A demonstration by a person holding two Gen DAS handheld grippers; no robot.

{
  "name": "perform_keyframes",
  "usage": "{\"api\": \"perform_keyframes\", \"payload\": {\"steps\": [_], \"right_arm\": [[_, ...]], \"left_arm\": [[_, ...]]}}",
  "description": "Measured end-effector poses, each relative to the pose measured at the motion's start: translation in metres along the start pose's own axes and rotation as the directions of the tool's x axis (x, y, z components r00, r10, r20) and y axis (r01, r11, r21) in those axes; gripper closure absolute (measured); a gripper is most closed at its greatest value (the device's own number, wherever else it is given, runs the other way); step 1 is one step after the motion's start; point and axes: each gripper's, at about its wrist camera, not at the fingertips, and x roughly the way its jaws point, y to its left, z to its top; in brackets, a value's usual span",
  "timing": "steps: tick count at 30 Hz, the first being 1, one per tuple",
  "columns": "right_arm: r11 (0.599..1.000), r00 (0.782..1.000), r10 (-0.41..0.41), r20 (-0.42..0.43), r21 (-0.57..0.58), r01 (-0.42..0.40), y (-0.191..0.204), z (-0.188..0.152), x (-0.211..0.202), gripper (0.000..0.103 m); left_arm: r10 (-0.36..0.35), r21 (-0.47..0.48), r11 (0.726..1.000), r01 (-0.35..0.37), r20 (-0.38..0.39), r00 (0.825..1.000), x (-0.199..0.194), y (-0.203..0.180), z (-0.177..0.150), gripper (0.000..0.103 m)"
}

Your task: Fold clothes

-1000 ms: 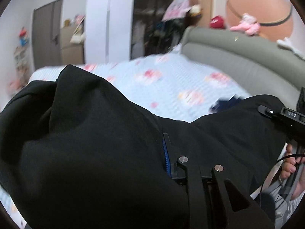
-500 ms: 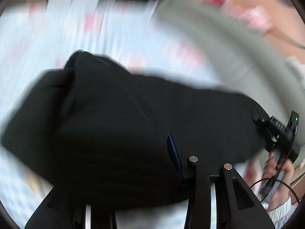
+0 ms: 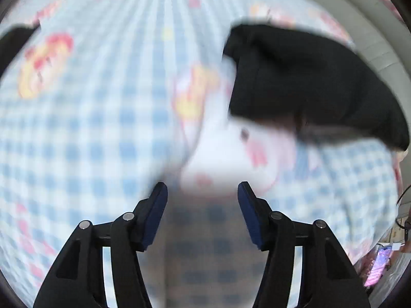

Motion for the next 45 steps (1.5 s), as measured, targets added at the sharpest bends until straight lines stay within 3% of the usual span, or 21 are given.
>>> {"api": "perform_keyframes", "payload": {"steps": [2, 4, 5, 6, 7, 8, 9, 11, 15, 18, 23, 29, 33, 36, 40, 45], "right_arm": [[0.998, 0.999, 0.015, -0.036, -0.067, -0.017, 0.018, 0.002, 0.006, 0.038], [0.992, 0.995, 0.019, -0.097, -0.123, -0.031, 0.044, 0.018, 0.032, 0.038], [0.987, 0.991, 0.012, -0.135, -0.158, -0.033, 0.059, 0.017, 0.049, 0.038], [0.979, 0.983, -0.010, -0.184, -0.204, -0.028, 0.078, 0.002, 0.072, 0.039], [0.970, 0.971, -0.044, -0.233, -0.242, -0.014, 0.089, -0.012, 0.093, 0.039], [0.964, 0.954, -0.096, -0.284, -0.267, 0.018, 0.085, -0.025, 0.108, 0.041], [0.960, 0.936, -0.137, -0.323, -0.278, 0.045, 0.082, -0.037, 0.121, 0.041], [0.970, 0.927, -0.147, -0.344, -0.234, 0.067, 0.067, -0.053, 0.123, 0.041], [0.975, 0.918, -0.150, -0.366, -0.209, 0.076, 0.055, -0.057, 0.119, 0.039], [0.973, 0.922, -0.153, -0.357, -0.216, 0.078, 0.057, -0.055, 0.112, 0.039], [0.987, 0.955, -0.111, -0.275, -0.146, 0.073, 0.055, -0.046, 0.067, 0.039], [0.986, 0.964, -0.086, -0.252, -0.159, 0.046, 0.089, -0.040, 0.024, 0.034], [0.982, 0.963, -0.035, -0.268, -0.190, -0.018, 0.135, -0.059, 0.013, 0.021], [0.975, 0.960, 0.003, -0.281, -0.213, -0.065, 0.170, -0.074, 0.004, 0.015], [0.963, 0.950, 0.050, -0.308, -0.237, -0.127, 0.220, -0.094, 0.003, 0.012], [0.945, 0.932, 0.073, -0.356, -0.274, -0.179, 0.289, -0.120, 0.026, 0.012]], "left_arm": [[-0.043, 0.093, 0.995, 0.031, 0.141, 0.989, -0.025, -0.026, 0.017, 0.045], [-0.137, 0.219, 0.973, 0.077, 0.274, 0.952, -0.047, -0.058, 0.035, 0.041], [-0.185, 0.309, 0.947, 0.083, 0.316, 0.931, -0.050, -0.079, 0.046, 0.037], [-0.193, 0.390, 0.919, 0.062, 0.308, 0.932, -0.038, -0.100, 0.060, 0.025], [-0.174, 0.454, 0.890, 0.031, 0.276, 0.945, -0.020, -0.120, 0.075, 0.026], [-0.156, 0.463, 0.885, 0.041, 0.213, 0.964, 0.003, -0.130, 0.086, 0.029], [-0.143, 0.434, 0.898, 0.074, 0.127, 0.982, 0.027, -0.135, 0.094, 0.040], [-0.128, 0.380, 0.917, 0.122, -0.008, 0.992, 0.069, -0.142, 0.102, 0.043], [-0.101, 0.377, 0.919, 0.112, -0.049, 0.994, 0.094, -0.145, 0.077, 0.043], [-0.112, 0.363, 0.925, 0.113, -0.025, 0.993, 0.077, -0.140, 0.080, 0.043], [-0.139, 0.341, 0.933, 0.118, 0.039, 0.989, 0.027, -0.122, 0.092, 0.042], [-0.090, 0.316, 0.948, 0.040, 0.146, 0.985, -0.037, -0.076, 0.108, 0.040], [-0.040, 0.265, 0.964, -0.024, 0.233, 0.972, -0.087, -0.028, 0.120, 0.028], [0.021, 0.218, 0.972, -0.082, 0.271, 0.962, -0.115, 0.010, 0.128, 0.027], [0.116, 0.136, 0.977, -0.162, 0.294, 0.949, -0.135, 0.065, 0.144, 0.027], [0.224, 0.019, 0.970, -0.242, 0.309, 0.924, -0.151, 0.124, 0.132, 0.027]]}}
